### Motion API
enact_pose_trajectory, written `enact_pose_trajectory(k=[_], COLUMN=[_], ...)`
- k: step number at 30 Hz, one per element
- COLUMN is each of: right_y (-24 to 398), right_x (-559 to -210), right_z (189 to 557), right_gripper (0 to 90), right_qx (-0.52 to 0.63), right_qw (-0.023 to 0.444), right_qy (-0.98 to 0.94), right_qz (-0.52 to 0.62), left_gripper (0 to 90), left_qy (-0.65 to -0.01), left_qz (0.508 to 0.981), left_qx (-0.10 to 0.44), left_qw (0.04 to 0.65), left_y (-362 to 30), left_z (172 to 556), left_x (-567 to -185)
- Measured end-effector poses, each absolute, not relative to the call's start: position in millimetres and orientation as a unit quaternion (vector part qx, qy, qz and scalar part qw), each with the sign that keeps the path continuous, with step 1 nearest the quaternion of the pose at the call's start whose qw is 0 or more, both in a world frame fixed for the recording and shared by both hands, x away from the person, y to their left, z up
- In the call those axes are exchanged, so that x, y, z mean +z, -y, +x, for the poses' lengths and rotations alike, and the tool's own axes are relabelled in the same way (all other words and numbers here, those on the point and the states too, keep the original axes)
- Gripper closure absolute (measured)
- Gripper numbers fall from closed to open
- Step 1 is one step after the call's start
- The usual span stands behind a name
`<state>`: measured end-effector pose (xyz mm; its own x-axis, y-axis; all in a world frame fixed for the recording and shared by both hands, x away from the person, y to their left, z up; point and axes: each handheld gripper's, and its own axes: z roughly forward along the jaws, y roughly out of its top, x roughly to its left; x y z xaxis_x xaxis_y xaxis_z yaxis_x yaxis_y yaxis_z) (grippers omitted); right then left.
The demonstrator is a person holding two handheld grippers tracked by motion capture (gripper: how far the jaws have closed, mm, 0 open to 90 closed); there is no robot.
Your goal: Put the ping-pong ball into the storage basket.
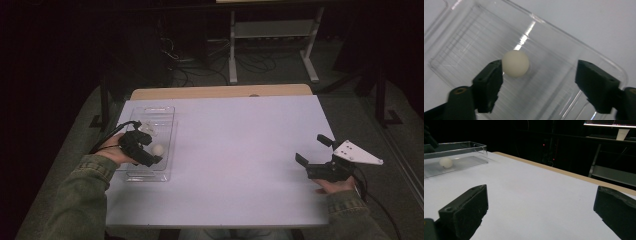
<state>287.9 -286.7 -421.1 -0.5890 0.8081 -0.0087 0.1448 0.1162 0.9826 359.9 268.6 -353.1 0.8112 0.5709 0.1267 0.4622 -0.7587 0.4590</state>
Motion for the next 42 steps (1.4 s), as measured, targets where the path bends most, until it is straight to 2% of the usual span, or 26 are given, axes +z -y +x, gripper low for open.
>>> enact_pose_trajectory(k=[4, 8, 18, 42], right_y=[287, 286, 286, 287], right_x=[-421, -421, -421, -421], right_z=[288, 288, 287, 288], right_gripper=[0.0, 0.0, 0.0, 0.0], right_qx=[0.567, 0.568, 0.567, 0.567], right_qw=[0.293, 0.293, 0.294, 0.293], right_qy=[-0.687, -0.687, -0.687, -0.687], right_qz=[0.347, 0.346, 0.347, 0.348], left_gripper=[9.5, 3.1, 0.0, 0.0], left_qy=[-0.292, -0.294, -0.298, -0.313], left_qz=[0.917, 0.913, 0.906, 0.881], left_qx=[0.15, 0.151, 0.151, 0.183], left_qw=[0.226, 0.238, 0.261, 0.304], left_y=[-271, -272, -274, -275], left_z=[356, 353, 346, 321], left_x=[-346, -343, -345, -354])
